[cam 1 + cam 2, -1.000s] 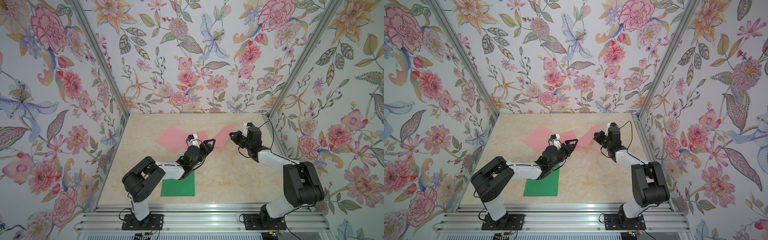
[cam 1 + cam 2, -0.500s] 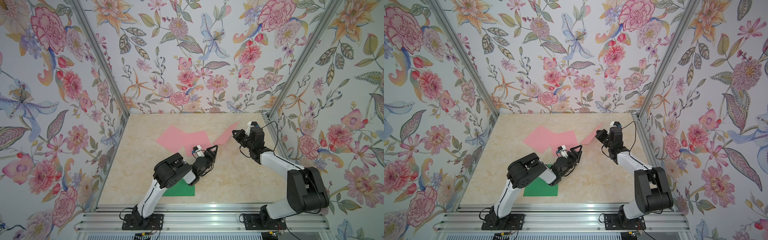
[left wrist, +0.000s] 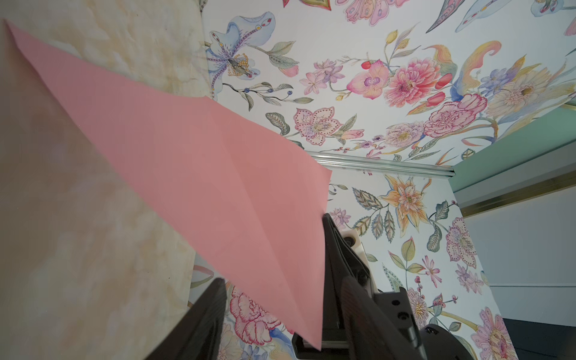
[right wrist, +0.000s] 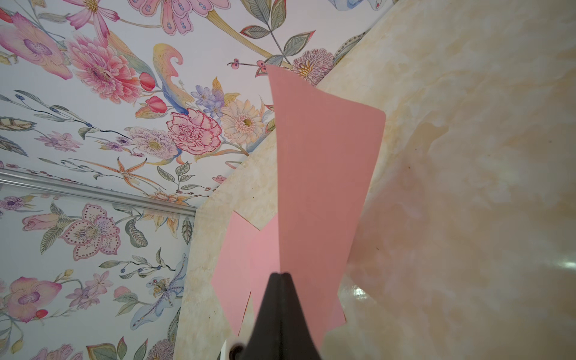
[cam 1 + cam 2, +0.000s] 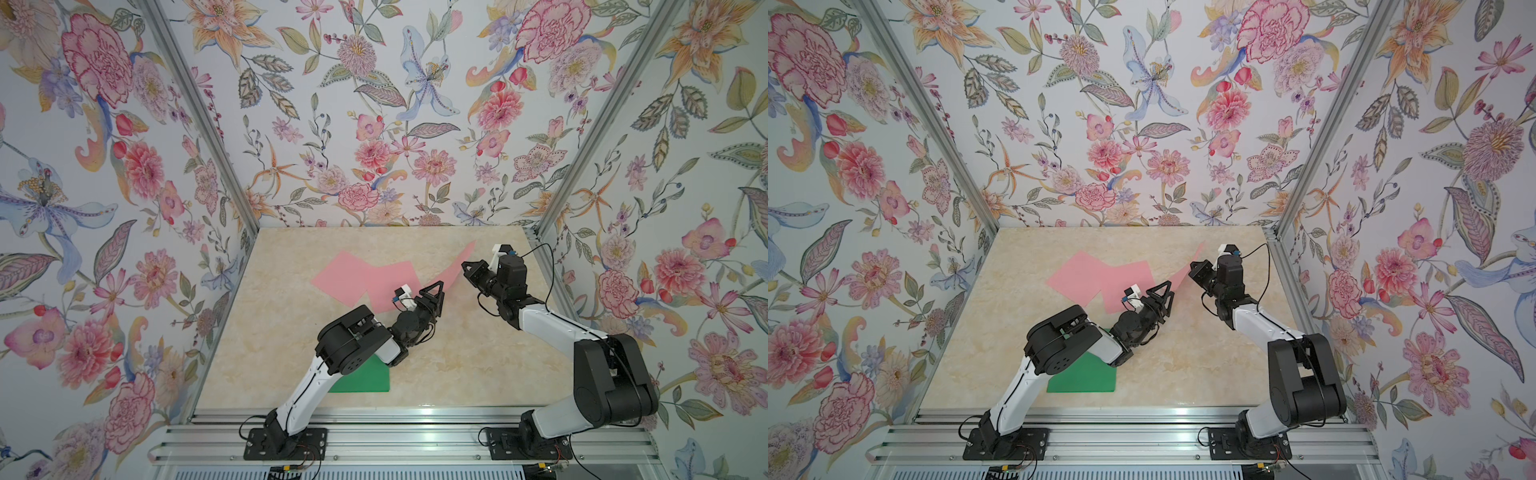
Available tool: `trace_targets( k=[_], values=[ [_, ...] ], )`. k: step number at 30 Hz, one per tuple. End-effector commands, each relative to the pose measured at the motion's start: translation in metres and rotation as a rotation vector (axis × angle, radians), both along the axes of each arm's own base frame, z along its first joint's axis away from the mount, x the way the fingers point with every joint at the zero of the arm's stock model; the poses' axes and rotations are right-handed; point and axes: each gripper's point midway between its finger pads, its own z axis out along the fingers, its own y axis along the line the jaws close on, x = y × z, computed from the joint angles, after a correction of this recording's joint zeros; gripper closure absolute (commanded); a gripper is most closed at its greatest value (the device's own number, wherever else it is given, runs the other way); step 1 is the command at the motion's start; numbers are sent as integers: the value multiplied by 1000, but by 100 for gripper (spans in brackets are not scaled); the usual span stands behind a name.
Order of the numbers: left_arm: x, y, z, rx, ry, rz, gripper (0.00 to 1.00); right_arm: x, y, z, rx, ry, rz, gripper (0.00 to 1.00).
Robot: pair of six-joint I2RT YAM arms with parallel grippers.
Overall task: Sort the scattered colored papers by color
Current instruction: Place the colored paper at the center of the board.
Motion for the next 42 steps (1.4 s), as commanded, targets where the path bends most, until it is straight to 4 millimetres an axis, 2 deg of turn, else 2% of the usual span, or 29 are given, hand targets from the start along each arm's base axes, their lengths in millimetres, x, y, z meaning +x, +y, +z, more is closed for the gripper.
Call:
trace_targets(
  k=[1,10,22,26,30,31,33,36,40,42],
  values=[
    [5,2,-1,-27,-3,0,38,-5,3,10,16,-33,19,100],
    [21,-1,-13,-45,7,6,46,-12,3,16,25,-48,29,100],
    [33,1,-10,-52,-10,8,82,-16,3,22,26,-53,39,100],
    [34,-1,-13,-54,-9,3,100,-17,2,23,22,-56,41,100],
    [34,-2,-11,-55,-15,-4,100,-20,0,25,4,-62,40,100],
    [34,-3,-10,-55,-17,-8,100,-21,-1,27,0,-67,41,91],
    [34,-4,-9,-56,-23,-12,100,-22,-4,34,-13,-77,41,49],
    [37,-9,1,-65,-50,-35,100,-27,-6,50,-75,-85,65,2],
    [46,-18,33,-60,-123,-105,100,-38,-18,84,-200,-119,57,0],
    [47,-21,52,23,-185,-169,100,-46,-27,97,-271,-146,40,0]
  ],
)
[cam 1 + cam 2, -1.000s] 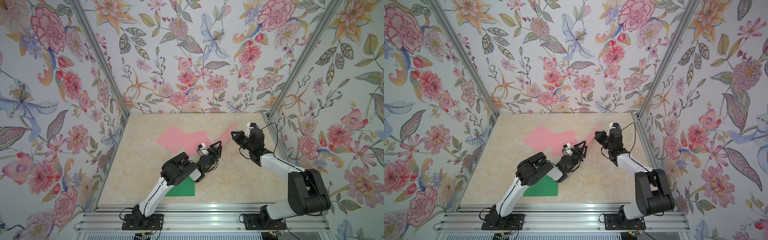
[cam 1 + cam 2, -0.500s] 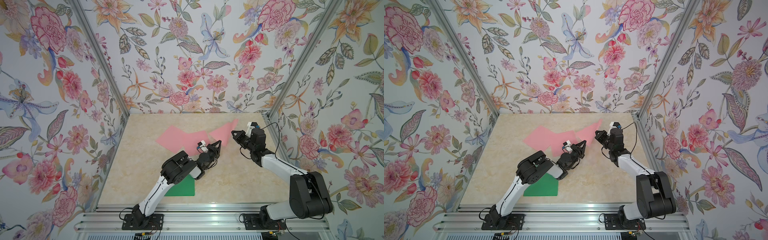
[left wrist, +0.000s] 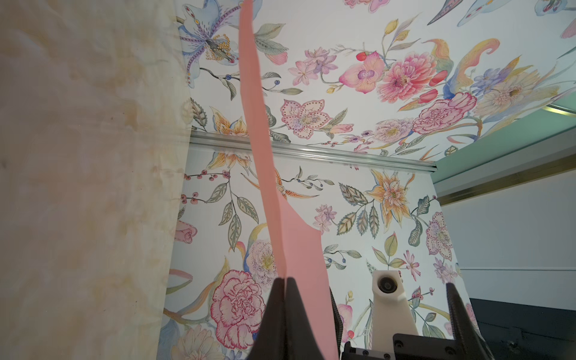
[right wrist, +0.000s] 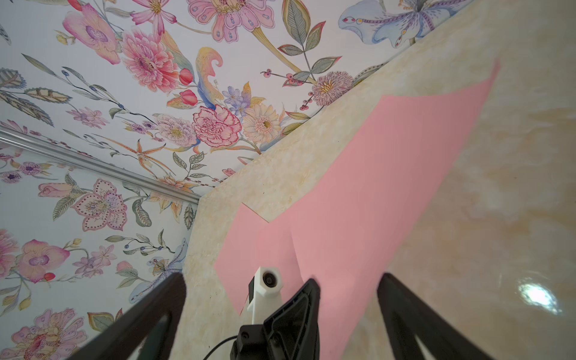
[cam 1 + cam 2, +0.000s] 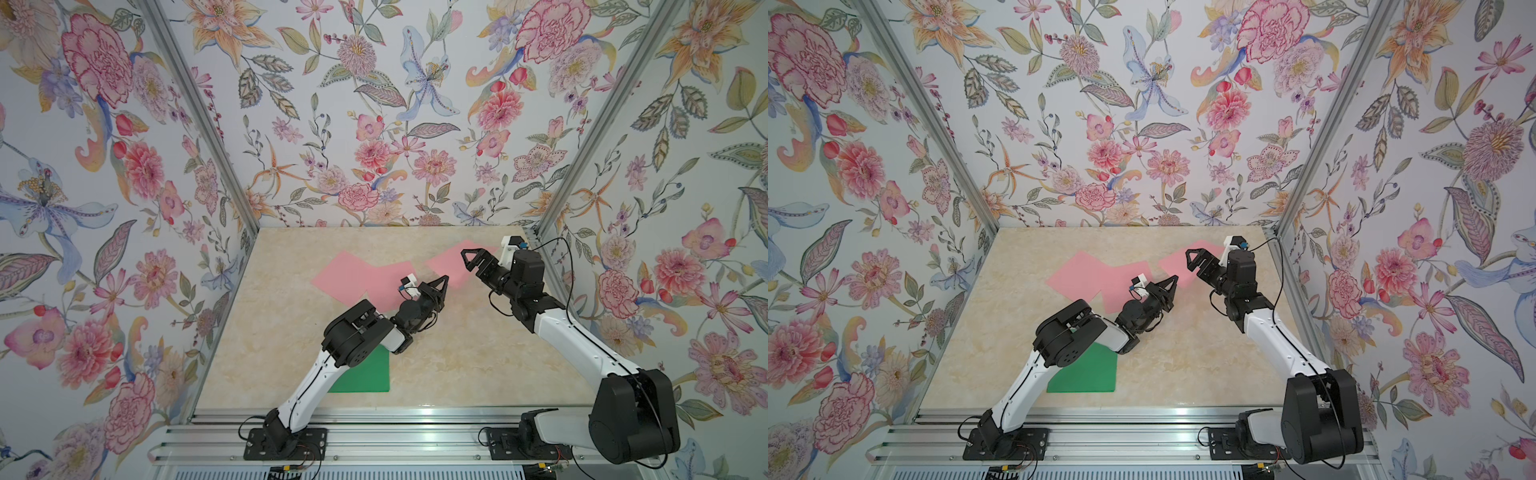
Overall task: Sort the scattered colored papers by color
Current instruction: Place the colored paper at the center of the board.
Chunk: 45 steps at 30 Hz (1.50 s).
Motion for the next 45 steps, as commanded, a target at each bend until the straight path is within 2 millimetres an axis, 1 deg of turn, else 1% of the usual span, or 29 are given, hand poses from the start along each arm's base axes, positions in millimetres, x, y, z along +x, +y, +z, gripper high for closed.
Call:
trace_targets(
  k=[1,4,7,9,11,13,15,17,18,19,20,21,23,24,26,28,30,35,38,40,42,43,45],
  values=[
    [4,-1,30,138,-117,-98,100,-17,-21,28,-162,-48,-33,0],
    [-13,-3,24,308,-153,-197,100,-32,-38,38,-214,-72,-69,0],
    [-39,2,3,456,-168,-294,100,-46,-54,43,-232,-88,-104,0],
    [-63,6,-15,522,-156,-371,100,-52,-55,43,-216,-87,-86,0],
    [-90,10,-29,555,-138,-454,100,-55,-51,38,-200,-71,-53,0],
    [-119,17,-44,608,-108,-521,100,-56,-45,29,-165,-53,-21,0],
    [-148,27,-57,674,-83,-575,100,-56,-36,16,-103,-40,11,0],
    [-175,38,-64,715,-58,-622,100,-57,-29,2,-46,-20,28,0],
    [-186,43,-63,739,-52,-640,100,-59,-24,-6,-18,-6,47,0],
    [-195,48,-66,779,-40,-654,100,-60,-20,-13,-5,5,57,0],
    [-201,53,-62,830,-61,-655,100,-63,-15,-21,-2,21,67,0],
    [-208,61,-62,919,-61,-663,100,-67,-10,-28,-3,34,77,0],
    [-215,77,-57,1113,-81,-654,100,-75,-1,-41,-4,56,90,0],
    [-214,87,-51,1210,-85,-627,100,-79,4,-48,-4,66,96,0],
    [-215,101,-43,1314,-92,-593,100,-86,10,-61,-4,87,103,0],
    [-215,111,-46,1338,-65,-564,100,-91,15,-72,4,104,114,0],
    [-216,117,-56,1358,-31,-558,100,-95,21,-79,9,117,127,0],
    [-220,120,-80,1401,25,-572,100,-104,30,-89,3,136,152,0],
    [-224,116,-83,1404,29,-585,100,-107,33,-96,1,149,157,0],
    [-227,120,-84,1408,46,-581,100,-110,36,-100,8,155,164,0],
    [-228,125,-82,1412,68,-559,100,-115,43,-103,9,163,180,0],
    [-234,135,-91,1429,94,-562,100,-118,46,-105,7,166,187,0],
    [-236,143,-95,1433,118,-549,100,-124,53,-111,6,180,192,0]
  ],
)
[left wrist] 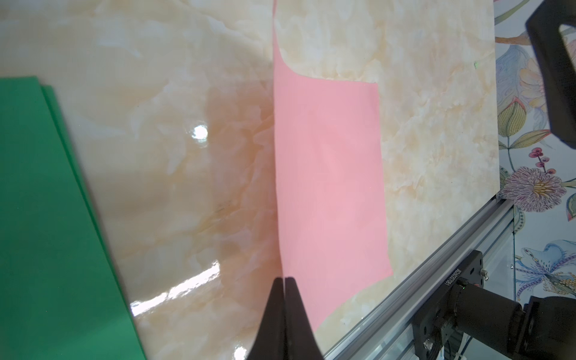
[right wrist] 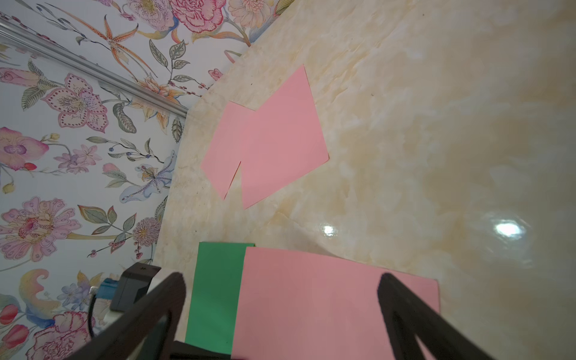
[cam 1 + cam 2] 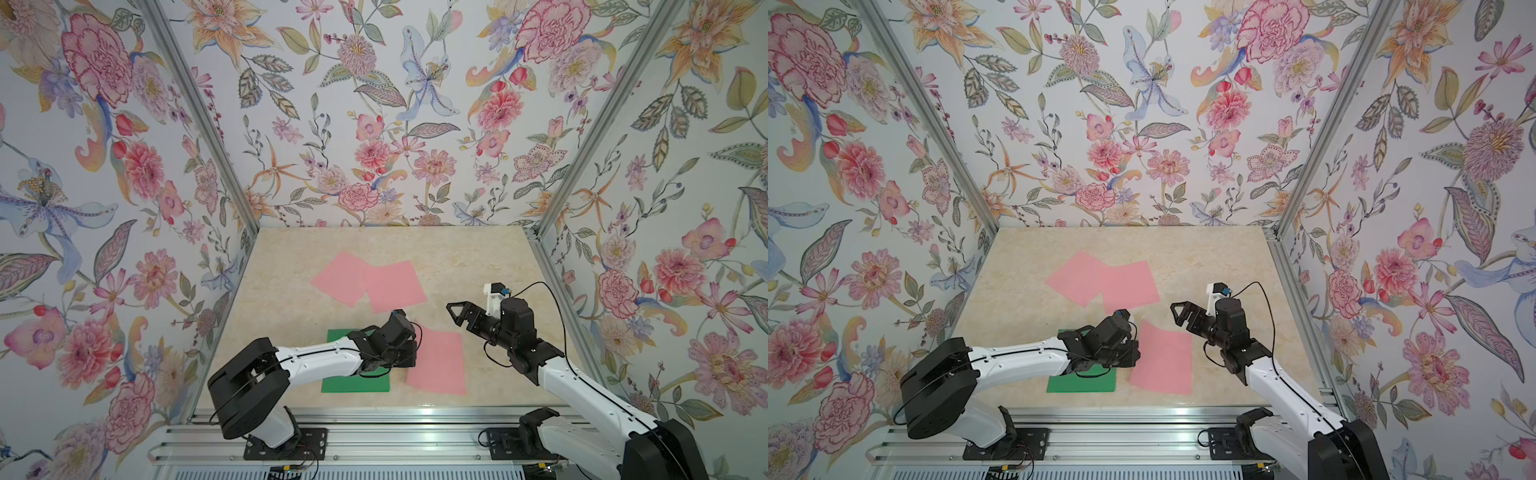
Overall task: Sort the scattered colored papers by color
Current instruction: Place the colored paper at the center of the board.
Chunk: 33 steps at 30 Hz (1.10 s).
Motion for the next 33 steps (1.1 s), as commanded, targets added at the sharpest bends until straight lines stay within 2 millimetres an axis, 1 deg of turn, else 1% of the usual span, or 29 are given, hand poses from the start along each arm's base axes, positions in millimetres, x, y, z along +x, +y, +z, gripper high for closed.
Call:
trace_targets(
  k=[1,6,11,16,22,24,25,26,33],
  values=[
    [-10,24,-12,65,16,50,100,-8,9,-3,15,-7,-3,0],
    [-10,28,-13,72,23,90,100,-21,23,-27,-15,44,17,0],
    [-8,32,-13,76,20,136,100,-27,27,-42,-16,66,14,0],
    [-5,29,-9,67,23,162,100,-28,38,-44,-28,73,48,0],
    [-3,17,-5,53,34,151,100,-26,52,-45,-34,80,80,0],
    [-4,17,-9,63,40,155,100,-25,52,-48,-39,88,76,0],
    [0,8,1,40,29,157,100,-25,52,-49,-42,89,74,0],
    [0,6,1,38,33,159,100,-25,51,-51,-47,92,71,0],
    [-2,3,-2,43,50,161,100,-25,51,-66,-83,120,78,0]
  ],
)
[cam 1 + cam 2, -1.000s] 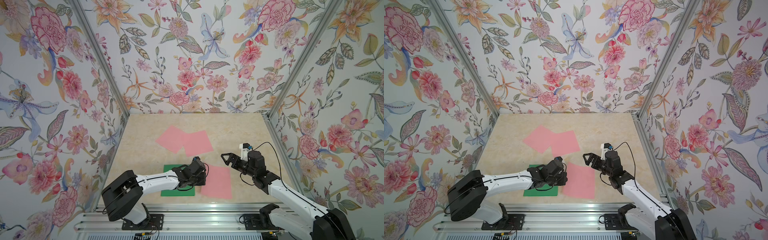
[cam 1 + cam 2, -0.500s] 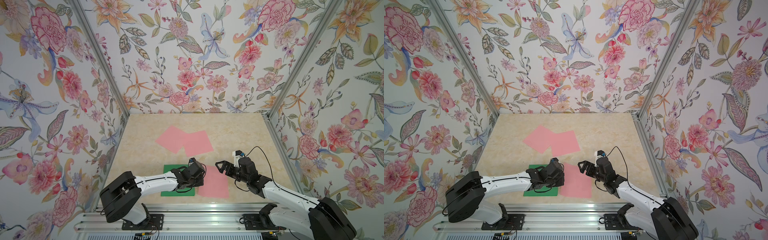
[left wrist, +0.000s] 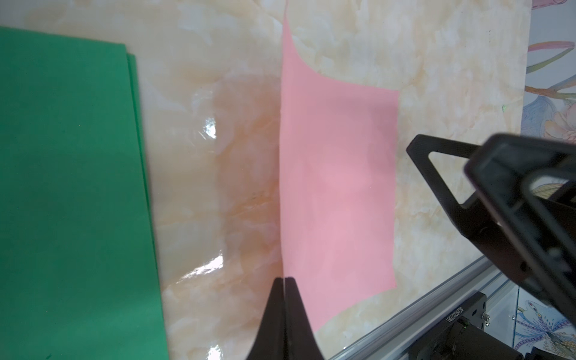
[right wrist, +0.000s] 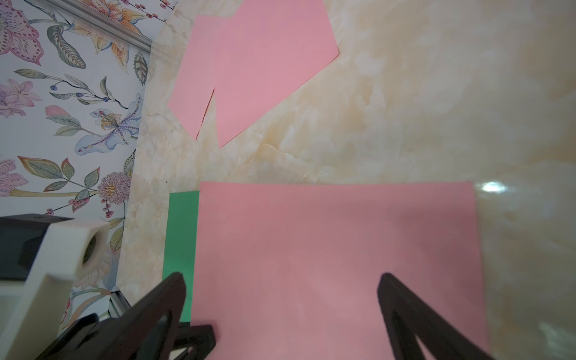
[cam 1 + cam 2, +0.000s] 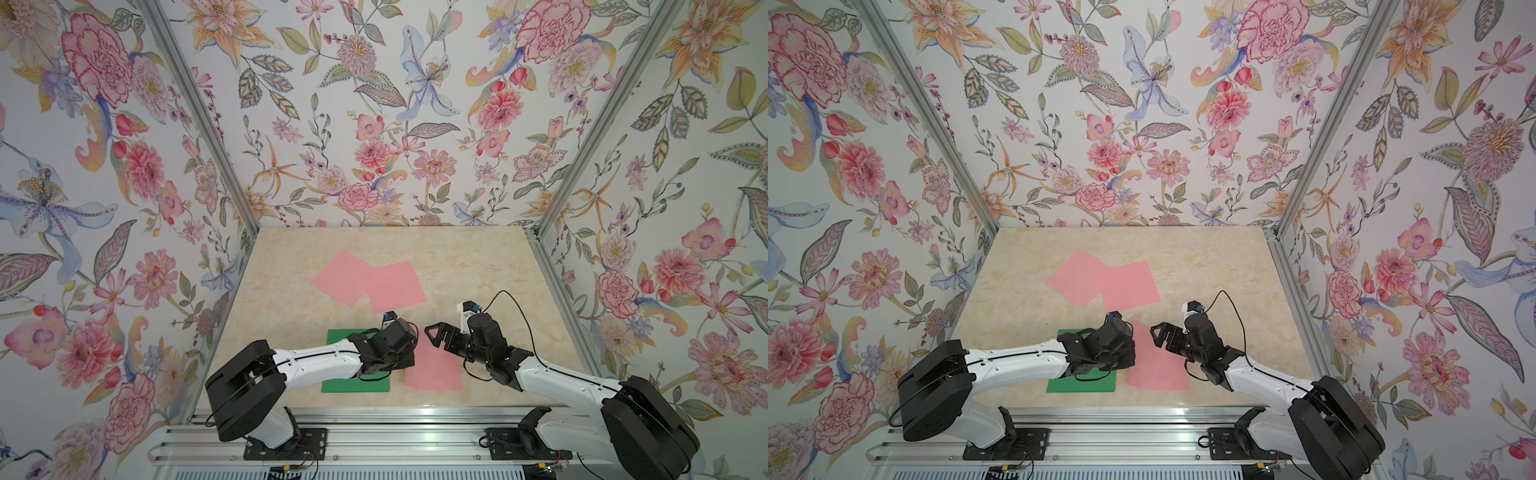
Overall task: Sort the scattered colored papers by color
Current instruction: Place the colored paper at the center of the board, then pick up the colored paper from the center of the board.
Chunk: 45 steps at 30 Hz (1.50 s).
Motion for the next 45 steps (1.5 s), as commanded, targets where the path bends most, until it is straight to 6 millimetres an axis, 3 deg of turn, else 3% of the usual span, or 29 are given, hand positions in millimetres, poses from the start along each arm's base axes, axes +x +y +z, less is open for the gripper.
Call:
trace_targets(
  k=[1,9,15,16,18,20,24,28,31,33,36,38,41,45],
  values=[
    [-5,-3,-3,21,13,1,100,7,4,-1,-15,-14,-1,0],
    [-7,1,-7,33,18,7,100,6,6,-25,-37,32,9,0],
    [-8,4,-8,44,21,10,100,-4,7,-31,-63,40,23,0],
    [-9,5,-9,46,25,10,96,-4,5,-31,-65,41,21,0],
    [-11,7,-9,49,33,9,73,-5,4,-29,-60,38,14,0],
    [-12,13,-9,60,31,14,57,-6,2,-28,-64,38,8,0],
    [-4,39,2,135,-4,5,42,-8,-4,-25,-72,31,-11,0],
    [30,69,27,190,-89,-16,25,-5,-6,-18,-89,16,-15,0],
    [74,91,58,228,-211,-31,8,-1,-5,-9,-103,10,-18,0],
    [111,101,86,241,-291,-30,2,7,-5,8,-117,-18,-28,0],
    [152,106,101,253,-333,-46,2,26,2,46,-122,-92,-23,0],
    [172,107,98,257,-327,-50,2,47,4,66,-112,-123,-26,0],
    [197,114,83,244,-282,-36,4,79,25,87,-75,-180,40,0],
    [219,123,60,222,-230,-9,9,128,68,82,-17,-177,169,0]
  ],
)
